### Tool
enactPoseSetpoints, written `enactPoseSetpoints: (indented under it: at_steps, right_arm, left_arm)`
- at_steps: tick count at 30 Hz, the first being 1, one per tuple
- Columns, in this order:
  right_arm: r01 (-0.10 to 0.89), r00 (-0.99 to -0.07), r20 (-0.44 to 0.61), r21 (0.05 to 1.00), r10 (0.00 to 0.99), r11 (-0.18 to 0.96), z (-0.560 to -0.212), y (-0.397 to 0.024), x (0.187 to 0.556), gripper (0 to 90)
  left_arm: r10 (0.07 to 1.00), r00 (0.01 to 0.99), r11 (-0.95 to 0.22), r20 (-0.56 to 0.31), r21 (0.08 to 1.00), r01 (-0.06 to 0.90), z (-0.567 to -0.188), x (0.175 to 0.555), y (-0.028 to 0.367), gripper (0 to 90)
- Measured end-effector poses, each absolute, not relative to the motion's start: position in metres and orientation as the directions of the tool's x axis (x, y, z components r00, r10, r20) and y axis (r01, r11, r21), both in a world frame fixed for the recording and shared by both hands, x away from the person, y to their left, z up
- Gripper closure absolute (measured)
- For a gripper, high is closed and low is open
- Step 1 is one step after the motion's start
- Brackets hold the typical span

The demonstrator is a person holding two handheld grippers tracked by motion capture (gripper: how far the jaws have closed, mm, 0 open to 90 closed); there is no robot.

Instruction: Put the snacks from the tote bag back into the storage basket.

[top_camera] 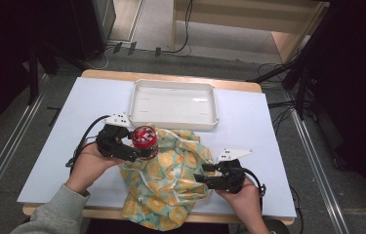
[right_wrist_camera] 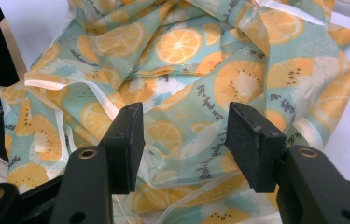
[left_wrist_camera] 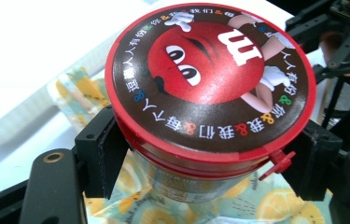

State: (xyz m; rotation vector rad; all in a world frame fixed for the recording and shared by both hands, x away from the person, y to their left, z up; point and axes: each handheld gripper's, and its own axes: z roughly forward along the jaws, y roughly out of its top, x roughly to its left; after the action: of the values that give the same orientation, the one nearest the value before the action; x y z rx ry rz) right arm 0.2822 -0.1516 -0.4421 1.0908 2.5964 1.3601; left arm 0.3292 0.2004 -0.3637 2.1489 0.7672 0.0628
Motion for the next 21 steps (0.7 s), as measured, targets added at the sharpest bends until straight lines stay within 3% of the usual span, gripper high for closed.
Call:
enactPoseSetpoints:
  at_steps: [21]
  right_arm:
    - [0.578,-0.756,0.302,0.724,0.581,0.376,-0.442,-0.151,0.281,47.8]
  left_arm:
    - [0.568,0.797,-0.457,-0.206,0.727,0.513,-0.351,0.359,0.2,26.0]
